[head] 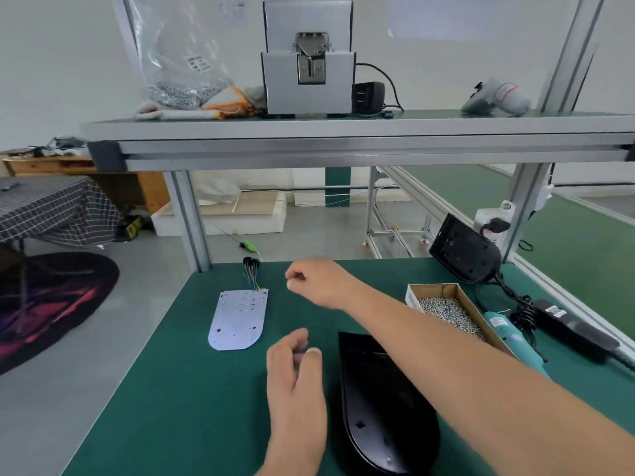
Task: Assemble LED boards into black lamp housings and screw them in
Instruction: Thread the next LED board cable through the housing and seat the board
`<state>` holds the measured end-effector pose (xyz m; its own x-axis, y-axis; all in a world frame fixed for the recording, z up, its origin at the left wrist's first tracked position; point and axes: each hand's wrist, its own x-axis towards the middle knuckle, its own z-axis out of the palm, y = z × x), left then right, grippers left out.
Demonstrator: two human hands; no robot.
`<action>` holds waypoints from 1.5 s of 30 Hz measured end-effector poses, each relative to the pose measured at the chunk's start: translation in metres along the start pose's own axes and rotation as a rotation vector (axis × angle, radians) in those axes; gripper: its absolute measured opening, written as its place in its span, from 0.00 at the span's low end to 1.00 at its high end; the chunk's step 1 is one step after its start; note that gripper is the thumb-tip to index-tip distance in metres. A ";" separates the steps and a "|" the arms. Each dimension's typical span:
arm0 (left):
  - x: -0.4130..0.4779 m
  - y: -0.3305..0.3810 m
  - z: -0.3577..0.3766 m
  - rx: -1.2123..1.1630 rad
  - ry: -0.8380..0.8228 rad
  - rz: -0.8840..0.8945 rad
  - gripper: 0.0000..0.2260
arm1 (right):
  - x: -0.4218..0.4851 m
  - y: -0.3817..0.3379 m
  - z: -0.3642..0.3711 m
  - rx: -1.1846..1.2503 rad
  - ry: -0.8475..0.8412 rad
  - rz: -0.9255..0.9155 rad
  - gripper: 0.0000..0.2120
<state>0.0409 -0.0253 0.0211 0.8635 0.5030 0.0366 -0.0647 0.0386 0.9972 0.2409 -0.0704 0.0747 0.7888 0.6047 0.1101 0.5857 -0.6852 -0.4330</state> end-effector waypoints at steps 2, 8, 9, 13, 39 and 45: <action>0.000 0.001 0.001 -0.072 0.047 -0.039 0.13 | 0.023 -0.008 0.013 -0.042 -0.066 -0.020 0.16; 0.010 0.001 -0.002 -0.181 0.188 -0.067 0.11 | 0.063 -0.029 0.047 -0.050 -0.174 -0.095 0.19; 0.012 0.001 -0.003 -0.192 0.201 -0.080 0.11 | 0.065 -0.031 0.051 -0.062 -0.209 -0.089 0.18; 0.015 -0.004 -0.003 -0.198 0.212 -0.087 0.11 | 0.068 -0.034 0.056 -0.116 -0.236 -0.004 0.16; 0.015 -0.001 -0.002 -0.224 0.173 -0.085 0.13 | 0.070 -0.009 0.038 0.059 0.090 0.257 0.20; 0.011 -0.004 -0.002 -0.152 0.121 0.034 0.11 | 0.046 0.005 0.021 0.468 0.124 0.274 0.12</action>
<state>0.0498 -0.0178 0.0175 0.7934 0.6064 0.0528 -0.1757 0.1451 0.9737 0.2764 -0.0375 0.0585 0.9333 0.3579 0.0302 0.2332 -0.5399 -0.8088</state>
